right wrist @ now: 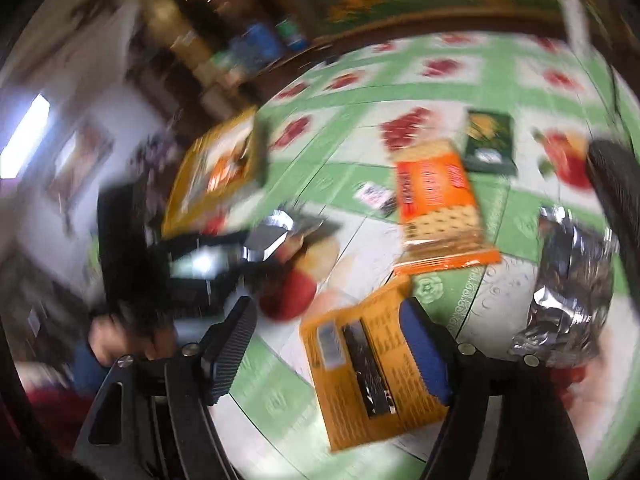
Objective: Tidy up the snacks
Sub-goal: 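Grasp the silver foil bag with the left gripper while the right grasps a yellow biscuit packet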
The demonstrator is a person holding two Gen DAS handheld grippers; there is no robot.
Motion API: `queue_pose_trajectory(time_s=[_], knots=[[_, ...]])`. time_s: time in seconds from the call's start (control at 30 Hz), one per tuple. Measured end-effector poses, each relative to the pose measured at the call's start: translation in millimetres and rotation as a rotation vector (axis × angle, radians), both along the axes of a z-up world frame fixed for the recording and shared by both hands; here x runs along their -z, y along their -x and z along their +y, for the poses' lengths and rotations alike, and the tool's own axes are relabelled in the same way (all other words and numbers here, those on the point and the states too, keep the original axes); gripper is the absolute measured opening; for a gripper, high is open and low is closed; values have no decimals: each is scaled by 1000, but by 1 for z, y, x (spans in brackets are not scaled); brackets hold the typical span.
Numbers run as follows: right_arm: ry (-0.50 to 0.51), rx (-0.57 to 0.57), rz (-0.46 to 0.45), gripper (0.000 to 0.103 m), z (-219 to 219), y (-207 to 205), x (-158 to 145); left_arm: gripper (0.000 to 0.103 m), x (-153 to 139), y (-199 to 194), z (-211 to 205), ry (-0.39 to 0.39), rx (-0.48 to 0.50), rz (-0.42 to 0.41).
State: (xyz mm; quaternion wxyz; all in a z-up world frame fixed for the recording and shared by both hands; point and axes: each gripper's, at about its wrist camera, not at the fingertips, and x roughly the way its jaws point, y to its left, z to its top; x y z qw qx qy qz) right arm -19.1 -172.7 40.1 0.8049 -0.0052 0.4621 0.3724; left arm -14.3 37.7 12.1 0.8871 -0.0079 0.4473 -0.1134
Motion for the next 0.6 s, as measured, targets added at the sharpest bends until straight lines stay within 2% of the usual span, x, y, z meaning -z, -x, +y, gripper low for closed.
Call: queue_pose_trajectory(time_s=[0.13, 0.27, 0.4, 0.6], knots=[[172, -72, -82, 76, 15, 24, 9, 68, -4, 3, 3, 13, 0, -19], [310, -80, -173, 76, 23, 41, 15, 68, -3, 2, 4, 11, -3, -16], [362, -59, -218, 76, 27, 40, 16, 68, -2, 1, 1, 6, 14, -5], [415, -57, -210, 76, 29, 31, 27, 69, 8, -8, -14, -68, 41, 15]])
